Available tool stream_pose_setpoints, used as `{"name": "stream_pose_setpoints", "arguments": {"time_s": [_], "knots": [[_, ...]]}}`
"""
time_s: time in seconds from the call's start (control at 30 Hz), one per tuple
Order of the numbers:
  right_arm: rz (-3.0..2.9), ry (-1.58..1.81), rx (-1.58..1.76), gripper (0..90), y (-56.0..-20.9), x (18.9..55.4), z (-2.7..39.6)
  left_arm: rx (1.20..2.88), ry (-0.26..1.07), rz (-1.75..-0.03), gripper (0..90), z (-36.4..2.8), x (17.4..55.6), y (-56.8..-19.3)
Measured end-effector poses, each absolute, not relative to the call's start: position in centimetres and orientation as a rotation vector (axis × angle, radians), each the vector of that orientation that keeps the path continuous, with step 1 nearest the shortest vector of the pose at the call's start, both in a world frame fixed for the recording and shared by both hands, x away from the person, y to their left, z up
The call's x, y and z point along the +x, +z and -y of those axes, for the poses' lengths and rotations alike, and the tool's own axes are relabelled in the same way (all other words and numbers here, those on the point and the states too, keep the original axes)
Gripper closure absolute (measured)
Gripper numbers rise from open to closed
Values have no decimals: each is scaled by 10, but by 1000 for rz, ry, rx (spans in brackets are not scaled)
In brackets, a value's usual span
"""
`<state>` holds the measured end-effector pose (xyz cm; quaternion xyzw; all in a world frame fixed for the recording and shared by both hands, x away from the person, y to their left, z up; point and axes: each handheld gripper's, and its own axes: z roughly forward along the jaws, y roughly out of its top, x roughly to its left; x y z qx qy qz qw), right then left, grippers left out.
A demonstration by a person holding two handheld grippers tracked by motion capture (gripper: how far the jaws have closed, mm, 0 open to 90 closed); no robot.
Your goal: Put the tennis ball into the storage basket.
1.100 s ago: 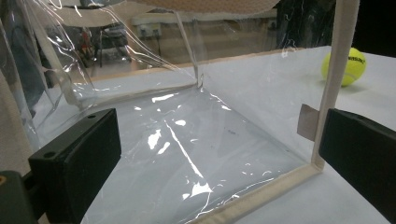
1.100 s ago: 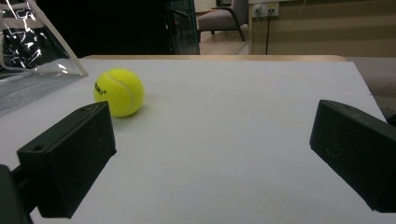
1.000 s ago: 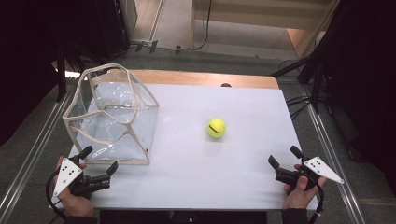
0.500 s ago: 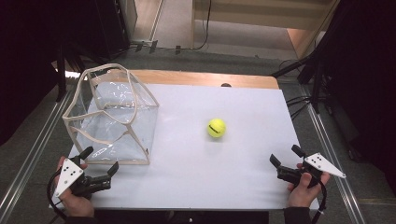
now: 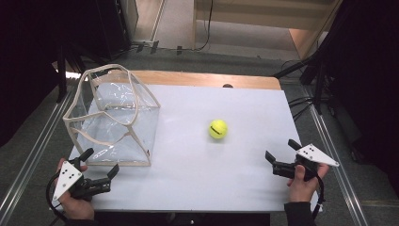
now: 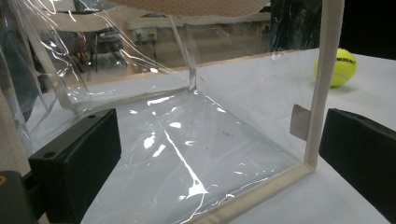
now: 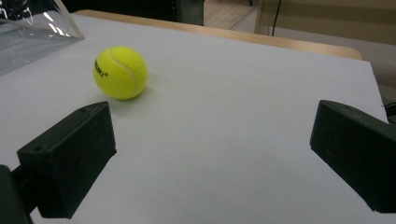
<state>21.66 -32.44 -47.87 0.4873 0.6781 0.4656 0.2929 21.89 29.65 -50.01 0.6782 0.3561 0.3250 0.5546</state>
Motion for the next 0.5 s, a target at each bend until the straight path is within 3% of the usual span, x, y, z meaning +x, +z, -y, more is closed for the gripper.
{"name": "stream_pose_setpoints", "arguments": {"time_s": [0.5], "knots": [[-1941, 1192, 1257, 0, -460, 245, 306, 1607, 770, -840, 0, -297, 219, -500]]}}
